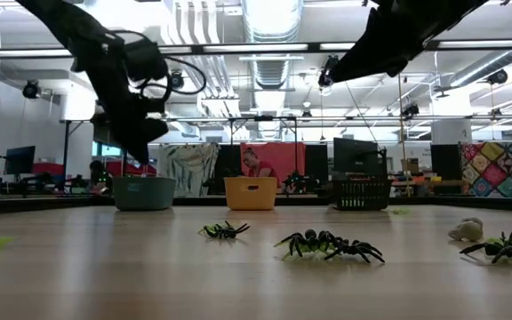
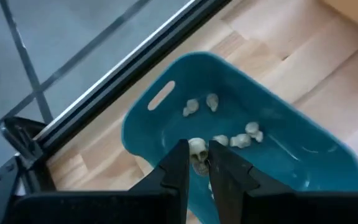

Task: Sort Halloween decoration
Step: Put the white skull toy into the blue bin

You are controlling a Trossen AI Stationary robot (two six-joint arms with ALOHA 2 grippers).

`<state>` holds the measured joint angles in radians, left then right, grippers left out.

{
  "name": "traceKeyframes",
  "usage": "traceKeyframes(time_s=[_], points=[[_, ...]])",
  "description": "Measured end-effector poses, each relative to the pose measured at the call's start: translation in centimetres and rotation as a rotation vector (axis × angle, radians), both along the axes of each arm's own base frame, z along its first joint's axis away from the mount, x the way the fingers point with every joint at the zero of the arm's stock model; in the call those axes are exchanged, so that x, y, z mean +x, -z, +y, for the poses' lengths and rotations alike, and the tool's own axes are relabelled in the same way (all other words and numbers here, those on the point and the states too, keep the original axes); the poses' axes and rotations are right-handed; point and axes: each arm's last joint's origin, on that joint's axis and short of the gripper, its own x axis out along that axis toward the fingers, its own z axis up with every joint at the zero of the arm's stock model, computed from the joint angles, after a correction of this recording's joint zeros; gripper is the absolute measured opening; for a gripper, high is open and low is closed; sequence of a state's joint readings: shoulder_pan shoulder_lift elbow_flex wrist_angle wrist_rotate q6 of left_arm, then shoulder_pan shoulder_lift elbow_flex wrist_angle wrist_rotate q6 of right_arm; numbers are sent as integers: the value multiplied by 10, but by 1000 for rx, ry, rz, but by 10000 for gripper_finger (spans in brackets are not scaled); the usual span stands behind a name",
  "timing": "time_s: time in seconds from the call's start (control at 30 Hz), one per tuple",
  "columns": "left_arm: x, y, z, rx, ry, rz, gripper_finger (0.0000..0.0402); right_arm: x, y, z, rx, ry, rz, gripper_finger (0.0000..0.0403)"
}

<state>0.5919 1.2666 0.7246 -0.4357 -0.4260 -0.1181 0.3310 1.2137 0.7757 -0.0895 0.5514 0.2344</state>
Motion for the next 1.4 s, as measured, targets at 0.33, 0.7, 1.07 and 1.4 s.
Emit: traceKeyframes(time_s=[0.33,0.7,1.07,1.4], points=[[2,20,20,-58,6,59,35,2,-2,-2,18,14,-29,52],[7,28,24,-73,0,87,41,2,-2,-2,64,33,-41,52],[6,27,25,-40,-24,108,124,2,-2,-2,73,36,-43,52],[10,5,1,-32,32,2,145,4,-5,0,254,55,-74,52]])
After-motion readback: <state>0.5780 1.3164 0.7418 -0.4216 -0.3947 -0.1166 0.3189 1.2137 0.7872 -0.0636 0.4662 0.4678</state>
